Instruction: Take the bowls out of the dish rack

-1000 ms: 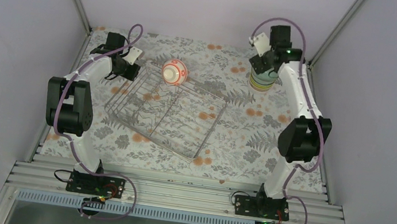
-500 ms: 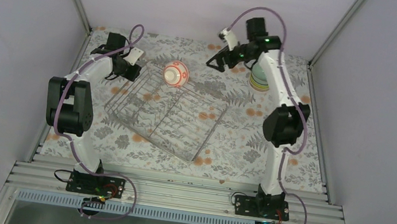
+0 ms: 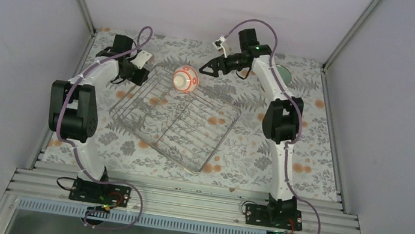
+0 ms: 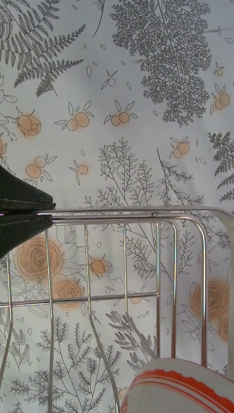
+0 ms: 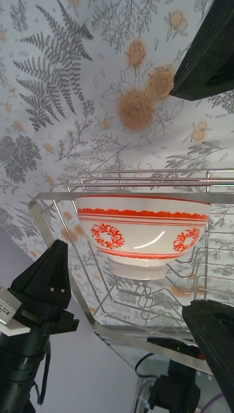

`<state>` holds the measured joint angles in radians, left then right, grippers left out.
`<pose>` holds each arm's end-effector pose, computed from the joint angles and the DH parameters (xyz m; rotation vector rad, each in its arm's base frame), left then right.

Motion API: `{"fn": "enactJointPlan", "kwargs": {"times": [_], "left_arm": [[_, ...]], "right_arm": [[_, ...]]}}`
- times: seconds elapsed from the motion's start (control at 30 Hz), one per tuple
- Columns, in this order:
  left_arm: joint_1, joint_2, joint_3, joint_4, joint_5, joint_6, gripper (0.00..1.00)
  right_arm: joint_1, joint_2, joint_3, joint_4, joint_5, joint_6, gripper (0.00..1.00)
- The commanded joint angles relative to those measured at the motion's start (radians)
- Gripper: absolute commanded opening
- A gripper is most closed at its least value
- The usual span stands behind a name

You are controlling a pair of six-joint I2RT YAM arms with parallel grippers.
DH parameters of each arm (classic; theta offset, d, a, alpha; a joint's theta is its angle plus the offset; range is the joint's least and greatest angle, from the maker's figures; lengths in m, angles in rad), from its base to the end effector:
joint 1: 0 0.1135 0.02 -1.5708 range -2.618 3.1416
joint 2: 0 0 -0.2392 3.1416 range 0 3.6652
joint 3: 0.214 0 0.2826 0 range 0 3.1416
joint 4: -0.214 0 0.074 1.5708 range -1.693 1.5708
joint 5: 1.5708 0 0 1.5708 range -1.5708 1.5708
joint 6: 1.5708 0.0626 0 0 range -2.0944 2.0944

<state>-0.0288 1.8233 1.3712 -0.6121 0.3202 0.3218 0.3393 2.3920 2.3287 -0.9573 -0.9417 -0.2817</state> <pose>0.4184 -0.0318 0.1618 0.5560 2.5208 -0.3146 0.4852 0.2249 0.2244 -1.0441 2.1439 1.2202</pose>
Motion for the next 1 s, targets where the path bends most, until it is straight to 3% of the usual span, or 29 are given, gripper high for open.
{"fn": "enactJointPlan", "kwargs": {"times": [0.0,0.73,0.8,0.97], "left_arm": [[-0.016,0.021,-0.008,-0.043,0.094,-0.011,0.02],[-0.028,0.036,-0.017,-0.034,0.088,-0.013,0.02],[-0.029,0.040,-0.014,-0.034,0.088,-0.013,0.02],[-0.028,0.043,-0.017,-0.032,0.087,-0.012,0.02]], "right_arm": [[0.003,0.038,0.019,0.043,-0.124,0.060,1.00],[0.045,0.132,-0.013,0.067,-0.301,0.097,0.96],[0.045,0.131,-0.016,0.073,-0.307,0.104,0.92],[0.044,0.139,-0.022,0.068,-0.317,0.100,0.66]]}}
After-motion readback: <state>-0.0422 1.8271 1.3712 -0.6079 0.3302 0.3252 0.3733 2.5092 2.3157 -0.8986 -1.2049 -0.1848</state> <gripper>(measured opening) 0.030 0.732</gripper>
